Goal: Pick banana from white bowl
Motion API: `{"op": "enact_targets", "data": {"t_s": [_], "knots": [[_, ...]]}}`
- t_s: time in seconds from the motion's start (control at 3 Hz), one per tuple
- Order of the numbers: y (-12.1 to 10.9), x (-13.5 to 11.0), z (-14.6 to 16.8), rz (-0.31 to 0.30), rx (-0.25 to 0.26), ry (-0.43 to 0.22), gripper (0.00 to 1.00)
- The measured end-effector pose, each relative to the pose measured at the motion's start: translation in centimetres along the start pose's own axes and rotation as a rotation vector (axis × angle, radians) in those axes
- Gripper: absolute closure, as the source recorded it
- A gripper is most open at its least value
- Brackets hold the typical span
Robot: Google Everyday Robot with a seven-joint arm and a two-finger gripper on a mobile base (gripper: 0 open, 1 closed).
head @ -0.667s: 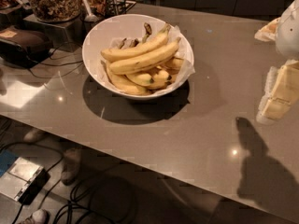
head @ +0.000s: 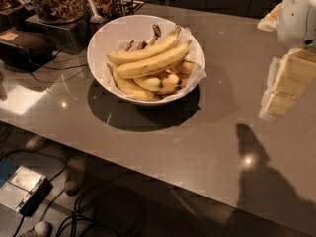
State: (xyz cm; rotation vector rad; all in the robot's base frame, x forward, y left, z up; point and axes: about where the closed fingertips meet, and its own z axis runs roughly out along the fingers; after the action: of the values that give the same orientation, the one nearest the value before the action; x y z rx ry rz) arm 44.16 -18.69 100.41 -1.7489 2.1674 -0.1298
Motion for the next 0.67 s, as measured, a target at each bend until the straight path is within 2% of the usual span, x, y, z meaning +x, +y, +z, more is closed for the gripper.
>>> {"op": "enact_targets", "data": {"t_s": [0.33, 0.67], "knots": [[-0.4, -2.7, 0.5, -0.059, -0.028, 0.01, 0.0], [0.1, -5.8, 2.2, -0.13, -0.087, 0.015, 0.0]]}}
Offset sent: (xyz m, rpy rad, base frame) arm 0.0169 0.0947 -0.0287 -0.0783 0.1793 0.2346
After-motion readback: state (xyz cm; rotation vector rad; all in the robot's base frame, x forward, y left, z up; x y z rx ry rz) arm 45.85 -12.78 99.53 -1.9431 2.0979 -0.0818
